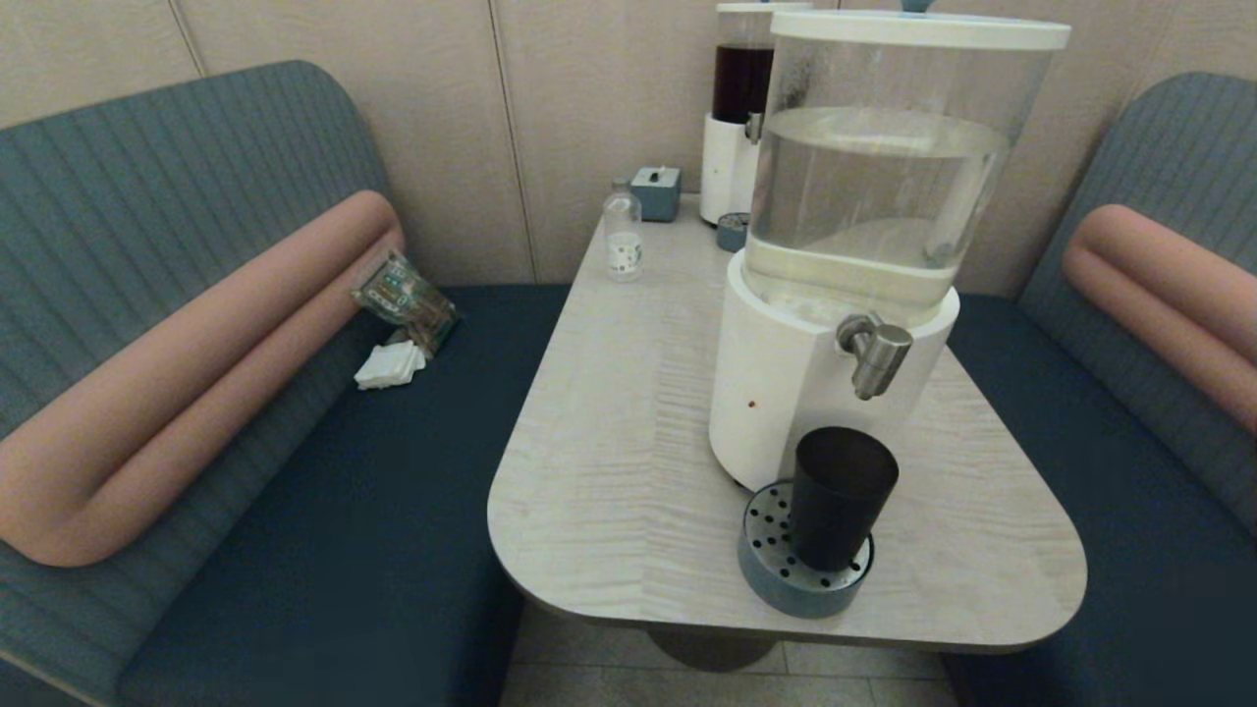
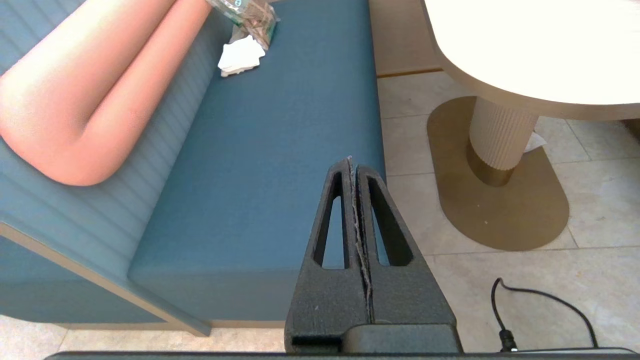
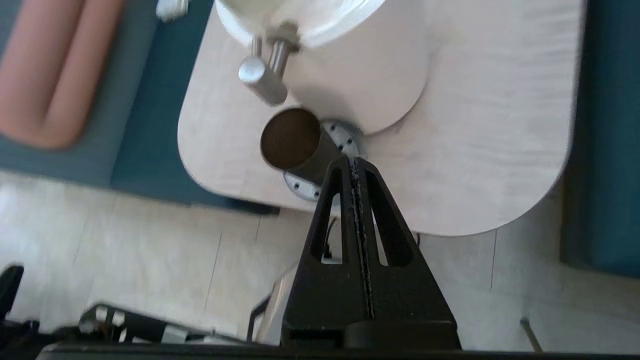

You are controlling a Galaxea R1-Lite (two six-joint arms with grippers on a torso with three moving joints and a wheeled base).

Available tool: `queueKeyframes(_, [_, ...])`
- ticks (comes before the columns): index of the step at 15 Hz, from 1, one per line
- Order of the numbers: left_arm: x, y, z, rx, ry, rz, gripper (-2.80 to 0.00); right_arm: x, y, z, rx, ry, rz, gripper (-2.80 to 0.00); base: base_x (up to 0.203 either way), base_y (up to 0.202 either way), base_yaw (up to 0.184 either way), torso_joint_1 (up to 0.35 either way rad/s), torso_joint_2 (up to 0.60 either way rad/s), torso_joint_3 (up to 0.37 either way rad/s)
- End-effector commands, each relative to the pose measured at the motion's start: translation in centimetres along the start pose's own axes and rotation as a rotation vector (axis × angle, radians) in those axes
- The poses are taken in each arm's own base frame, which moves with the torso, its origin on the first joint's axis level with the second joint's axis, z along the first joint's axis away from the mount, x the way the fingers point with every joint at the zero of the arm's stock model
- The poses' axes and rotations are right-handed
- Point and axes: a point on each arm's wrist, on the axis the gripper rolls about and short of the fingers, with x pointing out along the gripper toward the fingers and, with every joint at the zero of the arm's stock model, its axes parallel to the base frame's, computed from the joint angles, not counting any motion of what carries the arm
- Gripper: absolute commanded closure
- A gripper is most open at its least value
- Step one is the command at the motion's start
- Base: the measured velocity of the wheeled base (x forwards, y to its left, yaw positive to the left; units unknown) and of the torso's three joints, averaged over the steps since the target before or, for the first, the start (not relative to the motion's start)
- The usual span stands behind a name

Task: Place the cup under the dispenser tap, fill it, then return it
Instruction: Turn on the faucet

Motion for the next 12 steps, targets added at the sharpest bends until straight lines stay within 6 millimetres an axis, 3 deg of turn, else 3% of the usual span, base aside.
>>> queueKeyframes(1, [0.0,0.0,0.0,0.001,0.002,-0.002,0.0,2.3,0.3,0.1,-0.009,0.078,0.014,0.0,0.0,0.0,0.0,0.0,0.0,0.0])
queueKeyframes(3, [0.0,0.0,0.0,0.001,0.002,-0.001,0.0,2.9,0.5,0.2,-0.014,0.092,0.019,0.0,0.0,0.0,0.0,0.0,0.0,0.0])
queueKeyframes(5, [0.0,0.0,0.0,0.001,0.002,0.0,0.0,5.4,0.4,0.5,-0.019,0.144,0.008,0.0,0.0,0.0,0.0,0.0,0.0,0.0])
queueKeyframes(7, [0.0,0.0,0.0,0.001,0.002,0.0,0.0,6.6,0.5,0.6,-0.028,0.162,0.019,0.0,0.0,0.0,0.0,0.0,0.0,0.0])
queueKeyframes(9, [0.0,0.0,0.0,0.001,0.002,0.0,0.0,10.4,0.5,1.1,-0.035,0.198,0.046,0.0,0.0,0.0,0.0,0.0,0.0,0.0])
queueKeyframes(12, [0.0,0.0,0.0,0.001,0.002,0.0,0.0,14.6,0.7,1.8,-0.052,0.211,0.087,0.0,0.0,0.0,0.0,0.0,0.0,0.0])
